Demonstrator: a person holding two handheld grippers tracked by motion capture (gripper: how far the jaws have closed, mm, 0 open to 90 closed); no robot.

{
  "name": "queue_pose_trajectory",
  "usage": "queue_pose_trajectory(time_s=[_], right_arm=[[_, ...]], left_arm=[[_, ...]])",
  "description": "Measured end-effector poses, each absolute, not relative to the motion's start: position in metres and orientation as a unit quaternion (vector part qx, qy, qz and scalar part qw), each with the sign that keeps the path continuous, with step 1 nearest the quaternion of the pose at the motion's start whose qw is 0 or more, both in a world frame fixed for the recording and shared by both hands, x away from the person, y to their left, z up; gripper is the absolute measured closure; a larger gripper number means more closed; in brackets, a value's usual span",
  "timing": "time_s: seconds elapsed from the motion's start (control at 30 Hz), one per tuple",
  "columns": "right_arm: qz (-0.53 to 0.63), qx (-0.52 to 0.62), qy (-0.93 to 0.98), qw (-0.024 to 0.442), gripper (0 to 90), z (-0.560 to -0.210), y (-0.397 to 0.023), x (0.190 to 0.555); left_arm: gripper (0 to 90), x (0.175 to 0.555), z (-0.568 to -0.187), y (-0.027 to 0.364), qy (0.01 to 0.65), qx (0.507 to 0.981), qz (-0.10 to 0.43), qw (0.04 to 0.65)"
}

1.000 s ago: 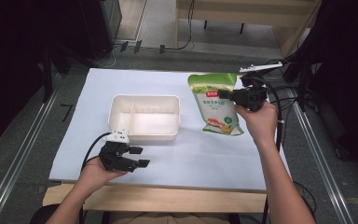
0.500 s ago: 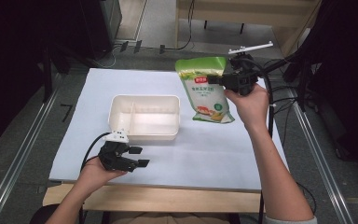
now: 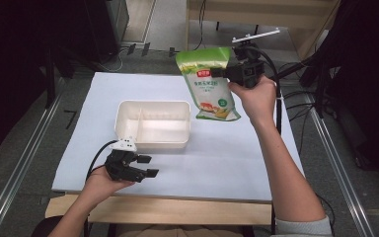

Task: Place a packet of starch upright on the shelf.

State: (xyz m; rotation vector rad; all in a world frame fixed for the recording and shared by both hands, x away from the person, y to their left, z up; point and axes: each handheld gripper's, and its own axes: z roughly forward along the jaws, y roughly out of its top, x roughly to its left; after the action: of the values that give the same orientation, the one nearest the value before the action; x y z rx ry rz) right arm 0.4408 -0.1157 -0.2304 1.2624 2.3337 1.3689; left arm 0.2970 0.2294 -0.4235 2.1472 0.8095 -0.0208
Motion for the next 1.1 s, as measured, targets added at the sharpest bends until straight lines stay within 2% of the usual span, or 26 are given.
queue_pose_trajectory(time_s=[0.8, 1.1], right_arm=[[0.455, 0.398, 0.794, 0.071, 89.8, -0.213, -0.049, 0.461], [0.446, 0.397, 0.800, 0.061, 89.8, -0.220, -0.016, 0.472]], left_arm=[[37.3, 0.296, -0.422, 0.230, 0.323, 0.855, -0.009, 0.405], [37.4, 0.296, -0.422, 0.230, 0.320, 0.854, -0.010, 0.410]])
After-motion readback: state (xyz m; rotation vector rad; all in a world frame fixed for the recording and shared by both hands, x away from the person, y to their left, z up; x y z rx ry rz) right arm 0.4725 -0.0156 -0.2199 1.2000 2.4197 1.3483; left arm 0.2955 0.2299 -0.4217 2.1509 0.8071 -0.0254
